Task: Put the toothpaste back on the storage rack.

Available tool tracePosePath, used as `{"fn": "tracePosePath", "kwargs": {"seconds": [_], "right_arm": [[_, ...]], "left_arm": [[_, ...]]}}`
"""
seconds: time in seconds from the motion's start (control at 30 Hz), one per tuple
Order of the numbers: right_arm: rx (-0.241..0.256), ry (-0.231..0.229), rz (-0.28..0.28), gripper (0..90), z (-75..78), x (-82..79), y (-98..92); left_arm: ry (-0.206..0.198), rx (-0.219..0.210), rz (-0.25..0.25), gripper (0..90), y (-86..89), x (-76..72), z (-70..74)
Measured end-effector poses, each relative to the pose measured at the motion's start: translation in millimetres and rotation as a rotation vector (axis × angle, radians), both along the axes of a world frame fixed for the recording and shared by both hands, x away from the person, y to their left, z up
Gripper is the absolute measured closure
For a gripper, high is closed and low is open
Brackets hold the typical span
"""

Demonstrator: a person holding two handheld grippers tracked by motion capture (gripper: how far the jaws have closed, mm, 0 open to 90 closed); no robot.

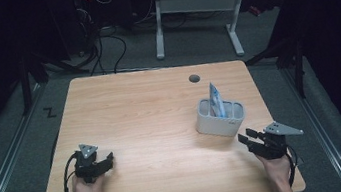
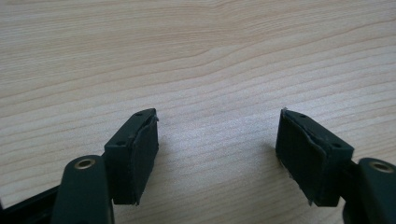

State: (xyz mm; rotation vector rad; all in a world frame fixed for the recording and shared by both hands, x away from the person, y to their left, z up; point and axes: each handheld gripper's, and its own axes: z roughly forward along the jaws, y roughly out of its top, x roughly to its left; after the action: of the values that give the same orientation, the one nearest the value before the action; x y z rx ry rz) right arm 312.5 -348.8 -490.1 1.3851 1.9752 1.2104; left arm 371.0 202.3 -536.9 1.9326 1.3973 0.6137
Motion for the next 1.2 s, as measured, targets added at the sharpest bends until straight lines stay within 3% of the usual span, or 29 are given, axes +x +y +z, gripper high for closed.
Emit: {"fn": "tracePosePath", "kwargs": {"seconds": [0.47,0.77,0.87,0.93,1.03,1.13,1.2], "right_arm": [[-0.028,0.07,-0.027,55.2,-21.6,4.4,-3.7],[-0.075,0.127,-0.051,54.5,-38.4,9.1,-3.5],[-0.084,0.127,-0.057,54.2,-38.3,9.7,-3.2],[-0.1,0.154,-0.063,52.3,-39.1,12.4,-2.6],[-0.124,0.146,-0.065,51.2,-39.2,14.8,-0.5],[-0.2,0.128,-0.072,47.2,-39.7,15.9,6.2],[-0.213,0.124,-0.077,45.4,-39.7,15.9,8.8]], "left_arm": [[0.001,0.0,0.0,30.1,0.0,0.0,0.1],[0.001,0.0,0.0,30.1,0.0,-0.1,0.0],[0.001,0.0,0.0,30.1,0.0,-0.1,0.0],[0.001,0.0,0.0,30.1,-0.1,-0.1,0.0],[0.001,0.0,0.0,30.0,-0.1,-0.1,0.0],[0.001,0.0,-0.001,29.9,0.0,-0.2,0.0],[0.001,0.0,-0.002,29.9,0.0,-0.2,0.0]]}}
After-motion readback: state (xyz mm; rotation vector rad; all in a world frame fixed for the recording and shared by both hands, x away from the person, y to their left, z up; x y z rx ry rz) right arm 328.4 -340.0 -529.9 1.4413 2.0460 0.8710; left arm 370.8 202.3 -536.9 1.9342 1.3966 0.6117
